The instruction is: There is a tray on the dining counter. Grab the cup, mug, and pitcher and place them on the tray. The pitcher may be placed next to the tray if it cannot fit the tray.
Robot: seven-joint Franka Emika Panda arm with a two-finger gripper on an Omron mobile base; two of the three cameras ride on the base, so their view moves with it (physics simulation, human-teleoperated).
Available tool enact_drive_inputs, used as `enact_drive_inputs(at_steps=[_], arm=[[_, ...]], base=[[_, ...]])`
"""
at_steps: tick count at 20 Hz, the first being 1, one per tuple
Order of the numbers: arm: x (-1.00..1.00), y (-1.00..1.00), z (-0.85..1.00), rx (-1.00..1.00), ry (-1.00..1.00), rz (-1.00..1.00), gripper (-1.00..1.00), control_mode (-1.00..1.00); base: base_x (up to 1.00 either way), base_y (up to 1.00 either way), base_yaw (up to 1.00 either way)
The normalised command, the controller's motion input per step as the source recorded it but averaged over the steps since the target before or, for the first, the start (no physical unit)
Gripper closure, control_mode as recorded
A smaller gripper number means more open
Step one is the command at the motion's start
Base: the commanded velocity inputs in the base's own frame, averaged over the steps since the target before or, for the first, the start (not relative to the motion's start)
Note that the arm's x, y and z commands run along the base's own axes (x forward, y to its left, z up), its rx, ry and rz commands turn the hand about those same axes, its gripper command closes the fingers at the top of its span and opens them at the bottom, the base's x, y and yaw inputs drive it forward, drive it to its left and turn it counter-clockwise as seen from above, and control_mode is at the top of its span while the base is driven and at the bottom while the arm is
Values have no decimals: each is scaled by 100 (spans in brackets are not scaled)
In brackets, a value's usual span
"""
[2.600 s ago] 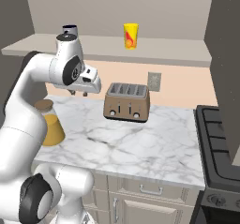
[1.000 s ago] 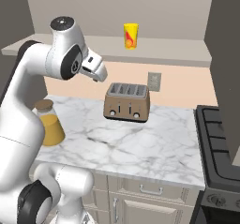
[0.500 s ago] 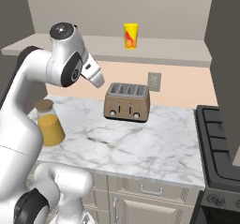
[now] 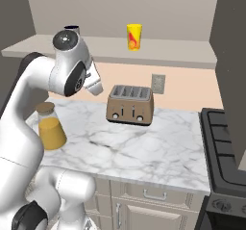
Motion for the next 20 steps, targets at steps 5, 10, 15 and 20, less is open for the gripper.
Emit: enact_drive_inputs(at_steps=[5,10,15,20], arm=[[2,-38,15,21,-2,-2,-100,-100],[8,-52,24,18,0,0,-100,-100],[26,-28,30,13,0,0,-100,-100],[28,-4,34,7,0,0,-100,-100]], base=[[0,0,0],[0,0,0],[0,0,0],[0,0,0]])
